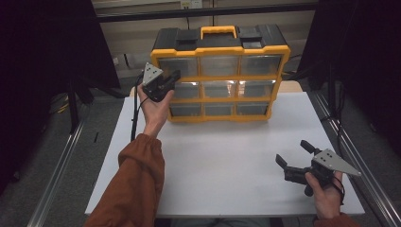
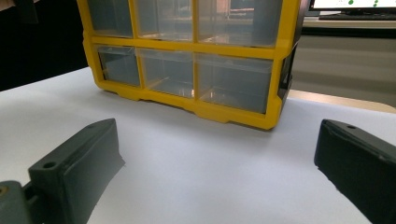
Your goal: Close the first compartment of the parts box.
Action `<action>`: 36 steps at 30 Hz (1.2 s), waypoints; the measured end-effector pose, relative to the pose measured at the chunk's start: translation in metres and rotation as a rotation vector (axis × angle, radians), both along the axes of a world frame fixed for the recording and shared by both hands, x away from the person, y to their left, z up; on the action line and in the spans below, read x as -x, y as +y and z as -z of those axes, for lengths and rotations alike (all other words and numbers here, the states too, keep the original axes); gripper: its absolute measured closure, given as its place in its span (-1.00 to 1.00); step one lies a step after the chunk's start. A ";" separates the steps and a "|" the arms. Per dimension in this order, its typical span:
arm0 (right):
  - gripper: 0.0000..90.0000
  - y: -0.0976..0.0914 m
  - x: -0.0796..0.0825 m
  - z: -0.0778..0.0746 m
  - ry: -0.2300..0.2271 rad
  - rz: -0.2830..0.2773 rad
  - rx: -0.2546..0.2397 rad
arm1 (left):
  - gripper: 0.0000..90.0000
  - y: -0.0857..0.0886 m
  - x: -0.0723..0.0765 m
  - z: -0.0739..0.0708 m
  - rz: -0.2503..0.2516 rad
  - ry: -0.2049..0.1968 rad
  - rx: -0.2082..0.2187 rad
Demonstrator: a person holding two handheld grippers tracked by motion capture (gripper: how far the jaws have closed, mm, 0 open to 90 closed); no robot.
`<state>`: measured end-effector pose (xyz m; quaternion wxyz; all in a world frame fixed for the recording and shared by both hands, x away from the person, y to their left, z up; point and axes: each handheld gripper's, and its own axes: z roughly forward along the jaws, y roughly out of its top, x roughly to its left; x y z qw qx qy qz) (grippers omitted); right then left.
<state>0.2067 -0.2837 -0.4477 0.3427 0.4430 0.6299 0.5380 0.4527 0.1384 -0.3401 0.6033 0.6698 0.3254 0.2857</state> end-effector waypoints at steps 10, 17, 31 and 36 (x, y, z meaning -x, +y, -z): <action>-0.99 0.000 0.001 0.000 -0.004 0.004 0.003 | 0.65 0.003 0.007 0.001 -0.007 -0.014 -0.034; -0.99 0.000 0.001 0.000 -0.002 0.009 0.007 | 0.38 0.011 0.013 0.005 -0.011 0.002 -0.023; -0.99 0.003 0.000 0.000 0.002 0.004 0.012 | -0.66 0.011 0.034 0.014 -0.018 0.023 0.002; -1.00 0.004 -0.002 0.000 0.005 -0.006 0.009 | -0.83 0.014 0.043 0.021 -0.021 0.027 -0.012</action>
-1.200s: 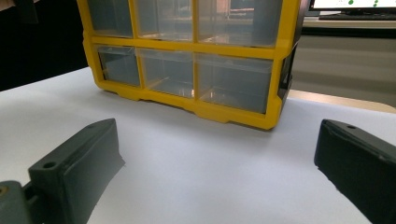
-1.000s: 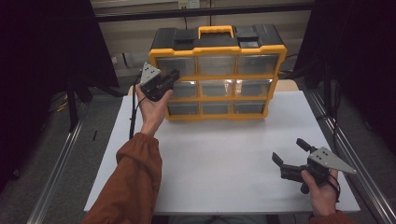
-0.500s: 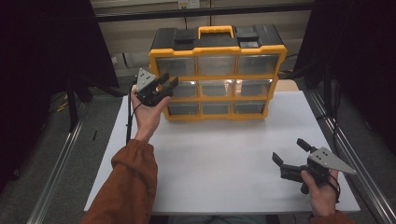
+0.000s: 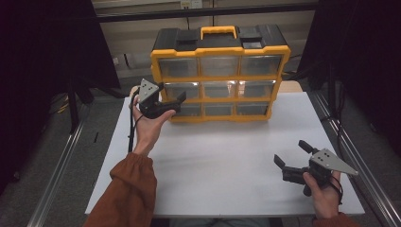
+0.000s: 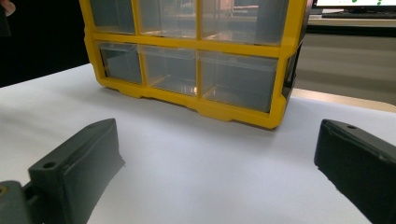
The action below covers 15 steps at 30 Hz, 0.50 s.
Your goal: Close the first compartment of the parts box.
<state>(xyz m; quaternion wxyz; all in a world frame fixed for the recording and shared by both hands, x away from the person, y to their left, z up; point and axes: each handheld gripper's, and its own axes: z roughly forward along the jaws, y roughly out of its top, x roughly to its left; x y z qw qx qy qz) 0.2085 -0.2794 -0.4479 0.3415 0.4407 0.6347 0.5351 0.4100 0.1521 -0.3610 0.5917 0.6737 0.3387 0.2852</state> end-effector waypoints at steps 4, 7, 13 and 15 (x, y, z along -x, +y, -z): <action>-1.00 0.000 -0.001 0.000 -0.002 0.000 0.003 | -0.92 0.005 0.007 0.007 -0.005 0.000 -0.005; -1.00 0.001 -0.001 0.000 0.003 -0.003 0.007 | -0.92 0.007 0.010 0.012 0.004 0.014 0.011; -1.00 -0.001 -0.001 0.001 0.009 0.001 0.007 | -0.94 0.017 0.021 0.023 -0.005 0.027 0.024; -1.00 0.000 -0.001 0.001 0.006 0.005 0.007 | -0.95 0.019 0.026 0.026 -0.010 0.020 0.016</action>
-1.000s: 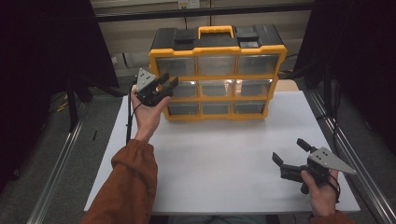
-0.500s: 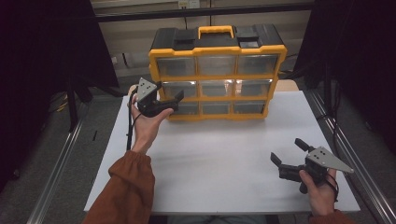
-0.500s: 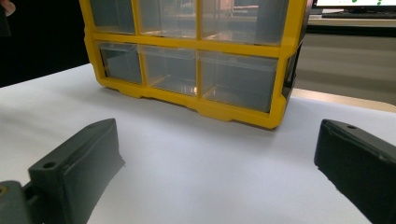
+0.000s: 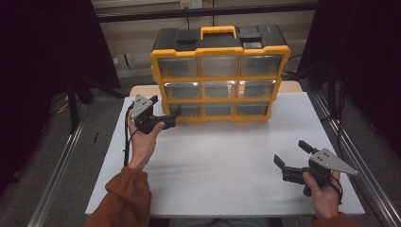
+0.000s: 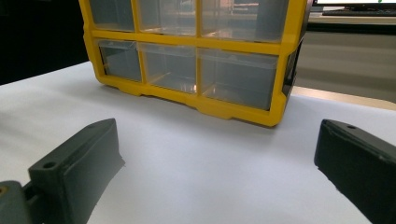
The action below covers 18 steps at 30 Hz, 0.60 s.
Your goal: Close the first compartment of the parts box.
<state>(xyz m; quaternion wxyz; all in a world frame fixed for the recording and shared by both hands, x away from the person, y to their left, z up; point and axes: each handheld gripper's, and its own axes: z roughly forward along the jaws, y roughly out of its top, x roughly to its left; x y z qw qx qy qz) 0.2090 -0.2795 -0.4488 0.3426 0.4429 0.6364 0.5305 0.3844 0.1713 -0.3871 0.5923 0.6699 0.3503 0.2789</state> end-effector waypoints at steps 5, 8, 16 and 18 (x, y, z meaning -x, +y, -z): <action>-0.99 0.000 0.000 0.000 0.005 -0.003 0.003 | -0.95 0.007 0.012 0.009 0.031 -0.008 -0.014; -0.99 0.000 0.000 0.000 0.007 -0.004 0.004 | -0.95 0.008 0.016 0.013 0.035 -0.004 -0.015; -0.99 0.000 0.000 0.000 0.011 -0.003 -0.005 | -0.93 0.025 0.029 0.029 0.027 0.026 0.012; -0.99 0.000 0.000 0.000 0.007 -0.004 0.002 | -0.93 0.030 0.033 0.030 0.025 0.026 -0.002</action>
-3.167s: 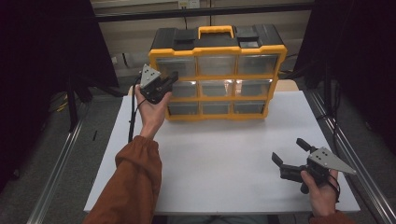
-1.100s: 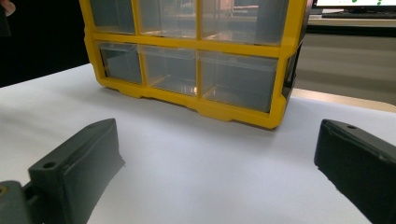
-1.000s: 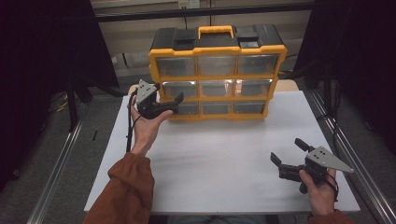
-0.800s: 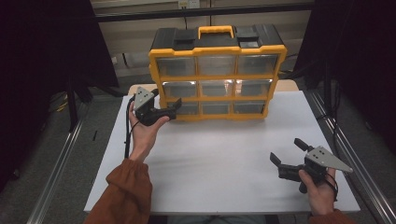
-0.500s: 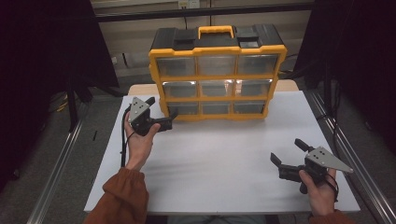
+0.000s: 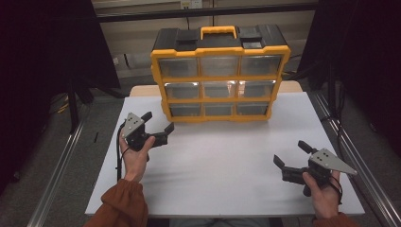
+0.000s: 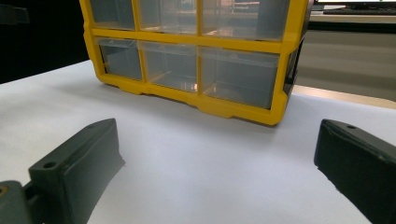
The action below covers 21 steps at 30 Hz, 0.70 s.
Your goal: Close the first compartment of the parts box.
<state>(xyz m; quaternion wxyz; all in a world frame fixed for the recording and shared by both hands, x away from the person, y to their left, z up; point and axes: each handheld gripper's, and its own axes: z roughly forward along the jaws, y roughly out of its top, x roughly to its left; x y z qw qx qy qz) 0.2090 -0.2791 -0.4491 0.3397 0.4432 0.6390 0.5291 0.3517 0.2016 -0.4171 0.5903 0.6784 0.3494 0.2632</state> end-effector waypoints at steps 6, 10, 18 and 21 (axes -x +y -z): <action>-0.99 0.000 0.000 0.000 0.000 0.003 -0.002 | -0.92 0.009 0.013 0.003 -0.022 0.013 0.015; -0.99 0.000 0.000 0.000 -0.004 0.002 0.002 | -0.92 0.017 0.023 0.004 -0.029 0.002 0.001; -0.99 -0.001 0.000 0.000 -0.001 0.002 -0.002 | -0.93 0.035 0.043 0.014 -0.049 0.004 -0.045; -0.99 -0.001 0.000 0.000 0.000 0.008 -0.002 | -0.93 0.051 0.055 0.019 -0.078 0.020 -0.044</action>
